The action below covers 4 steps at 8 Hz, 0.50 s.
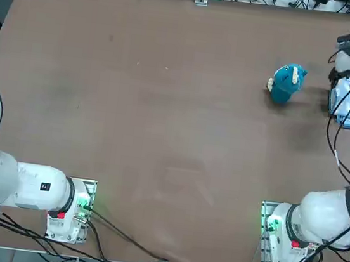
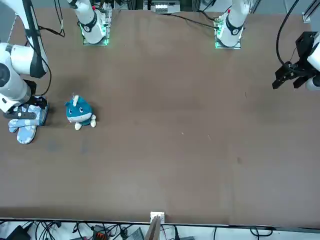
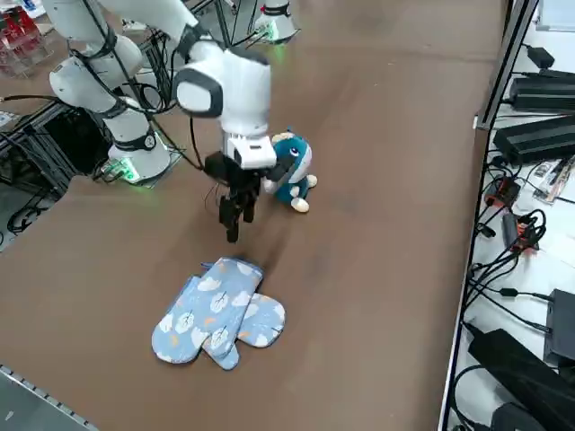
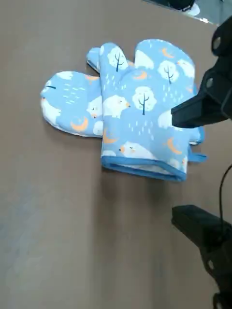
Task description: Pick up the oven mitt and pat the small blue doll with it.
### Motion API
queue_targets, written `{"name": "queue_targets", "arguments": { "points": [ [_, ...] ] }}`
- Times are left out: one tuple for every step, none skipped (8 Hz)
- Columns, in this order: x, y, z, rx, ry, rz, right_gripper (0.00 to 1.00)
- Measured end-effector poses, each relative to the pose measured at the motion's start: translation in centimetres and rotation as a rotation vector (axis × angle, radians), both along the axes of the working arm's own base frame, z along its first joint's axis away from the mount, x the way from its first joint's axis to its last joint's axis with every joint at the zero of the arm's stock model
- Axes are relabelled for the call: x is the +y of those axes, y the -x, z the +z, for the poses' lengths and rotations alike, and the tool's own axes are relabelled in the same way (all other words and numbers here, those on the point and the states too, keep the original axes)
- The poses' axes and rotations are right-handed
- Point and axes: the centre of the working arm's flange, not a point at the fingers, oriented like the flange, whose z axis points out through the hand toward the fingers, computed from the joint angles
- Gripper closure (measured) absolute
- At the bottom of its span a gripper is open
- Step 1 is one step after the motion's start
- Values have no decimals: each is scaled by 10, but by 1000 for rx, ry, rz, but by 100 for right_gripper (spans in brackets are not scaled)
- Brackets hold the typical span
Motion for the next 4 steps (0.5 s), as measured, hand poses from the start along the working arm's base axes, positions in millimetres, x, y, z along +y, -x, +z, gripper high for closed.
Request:
{"name": "queue_targets", "arguments": {
  "points": [
    [-7,3,-18,-9,12,8,3],
    [-11,5,-33,-25,35,14,4],
    [-14,7,-46,-36,68,24,4],
    [-17,10,-58,-47,102,28,4]
  ]
}}
